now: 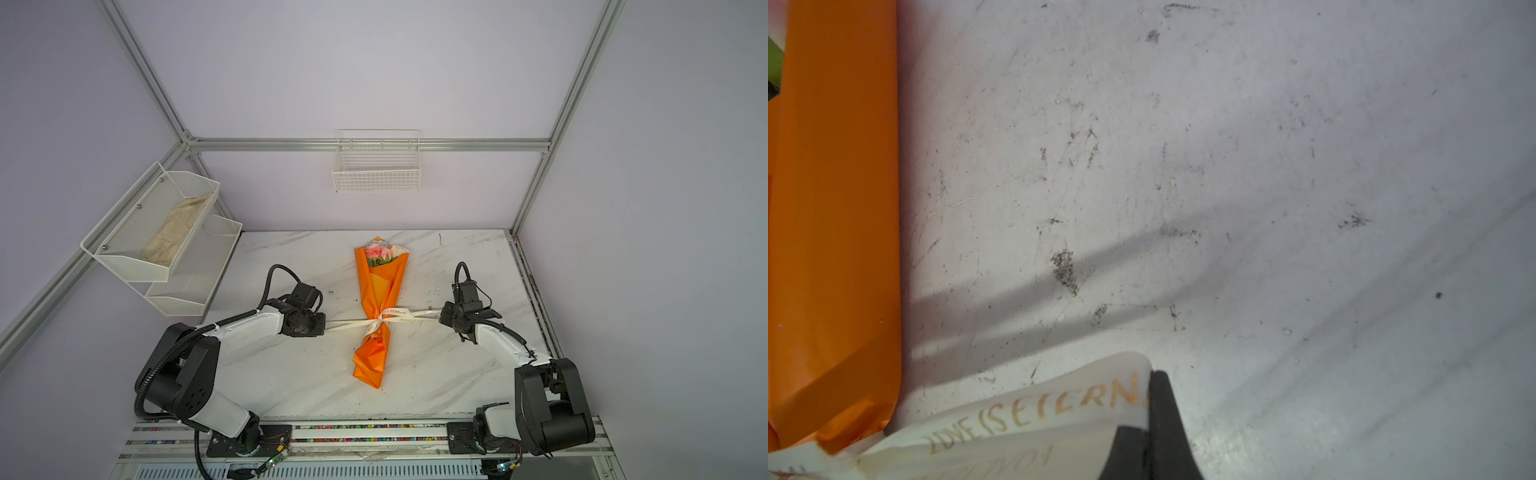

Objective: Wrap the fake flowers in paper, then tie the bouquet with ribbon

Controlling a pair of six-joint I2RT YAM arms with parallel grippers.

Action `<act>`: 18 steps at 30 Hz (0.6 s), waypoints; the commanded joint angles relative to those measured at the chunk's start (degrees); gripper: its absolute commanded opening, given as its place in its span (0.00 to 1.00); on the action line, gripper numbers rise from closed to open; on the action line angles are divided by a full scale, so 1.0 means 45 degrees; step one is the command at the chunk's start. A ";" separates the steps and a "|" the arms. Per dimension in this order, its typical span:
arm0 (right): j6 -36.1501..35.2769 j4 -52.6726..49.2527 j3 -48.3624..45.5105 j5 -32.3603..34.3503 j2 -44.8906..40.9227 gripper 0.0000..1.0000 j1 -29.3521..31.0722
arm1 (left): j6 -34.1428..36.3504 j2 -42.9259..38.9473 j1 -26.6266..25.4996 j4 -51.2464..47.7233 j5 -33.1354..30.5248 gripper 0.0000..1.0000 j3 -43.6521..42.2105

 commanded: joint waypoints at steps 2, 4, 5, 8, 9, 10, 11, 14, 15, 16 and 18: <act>0.0262 -0.0384 0.0213 0.1711 0.0122 0.00 -0.0236 | 0.0319 -0.0244 0.0563 -0.1220 -0.1526 0.00 0.0497; 0.0290 -0.0431 0.0212 0.1746 0.0113 0.00 -0.0232 | 0.0305 -0.0215 0.0581 -0.1330 -0.1640 0.00 0.0580; 0.0319 -0.0497 0.0229 0.1861 0.0066 0.00 -0.0230 | 0.0309 -0.0242 0.0613 -0.1475 -0.1765 0.00 0.0665; 0.0286 -0.0481 0.0198 0.2014 -0.0120 0.00 -0.0232 | 0.0661 -0.0422 0.0637 -0.1771 -0.2094 0.00 0.0930; 0.0229 -0.0471 0.0190 0.1916 -0.0108 0.00 -0.0239 | 0.0806 -0.0494 0.0627 -0.1838 -0.2121 0.00 0.1025; 0.0203 -0.0480 0.0190 0.1852 -0.0104 0.00 -0.0240 | 0.0939 -0.0540 0.0615 -0.1869 -0.2043 0.00 0.1102; 0.0221 -0.0481 0.0211 0.1838 -0.0048 0.00 -0.0244 | 0.1057 -0.0565 0.0629 -0.1971 -0.2071 0.00 0.1208; 0.0259 -0.0501 0.0229 0.1822 0.0014 0.00 -0.0228 | 0.1062 -0.0682 0.0642 -0.2097 -0.2264 0.00 0.1257; 0.0211 -0.0467 0.0229 0.1730 0.0014 0.00 -0.0231 | 0.1067 -0.0709 0.0630 -0.2031 -0.2070 0.00 0.1257; 0.0034 -0.0363 0.0225 0.1499 0.0015 0.00 -0.0243 | 0.1178 -0.0725 0.0623 -0.1916 -0.1628 0.00 0.1257; -0.0372 -0.0016 0.0139 0.0658 -0.0005 0.00 -0.0230 | 0.1354 -0.0807 0.0606 -0.1558 -0.0496 0.00 0.1238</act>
